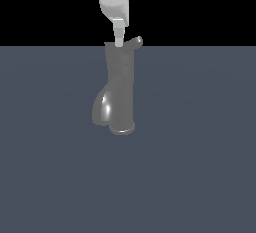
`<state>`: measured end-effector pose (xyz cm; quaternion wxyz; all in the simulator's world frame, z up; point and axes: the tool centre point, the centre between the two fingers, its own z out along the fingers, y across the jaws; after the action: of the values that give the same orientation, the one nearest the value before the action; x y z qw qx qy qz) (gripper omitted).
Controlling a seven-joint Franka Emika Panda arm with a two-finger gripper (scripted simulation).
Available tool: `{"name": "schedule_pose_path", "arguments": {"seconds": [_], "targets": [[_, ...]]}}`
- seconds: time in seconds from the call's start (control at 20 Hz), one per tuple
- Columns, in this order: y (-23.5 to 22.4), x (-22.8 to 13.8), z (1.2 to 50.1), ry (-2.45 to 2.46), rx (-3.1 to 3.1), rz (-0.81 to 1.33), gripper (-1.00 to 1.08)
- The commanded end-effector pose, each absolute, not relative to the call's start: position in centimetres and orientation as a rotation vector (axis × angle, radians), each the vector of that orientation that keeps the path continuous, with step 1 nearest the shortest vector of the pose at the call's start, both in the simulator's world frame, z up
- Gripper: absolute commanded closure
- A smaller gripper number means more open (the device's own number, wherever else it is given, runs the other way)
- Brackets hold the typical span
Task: Turn on the faucet by rotating a designated handle.
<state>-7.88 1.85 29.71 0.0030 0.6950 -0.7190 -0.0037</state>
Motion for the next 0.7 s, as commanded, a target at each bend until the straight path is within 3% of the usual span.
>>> {"name": "schedule_pose_path", "arguments": {"seconds": [0.0, 0.1, 0.15, 0.65], "targets": [[-3.2, -7.0, 29.7, -2.342, 2.094, 0.001, 1.08], [-3.7, -6.9, 29.7, -2.345, 2.091, 0.0, 1.08], [0.7, -7.4, 29.7, -2.264, 2.177, -0.014, 1.08], [-1.7, -4.9, 29.7, -2.293, 2.147, -0.009, 1.08]]}}
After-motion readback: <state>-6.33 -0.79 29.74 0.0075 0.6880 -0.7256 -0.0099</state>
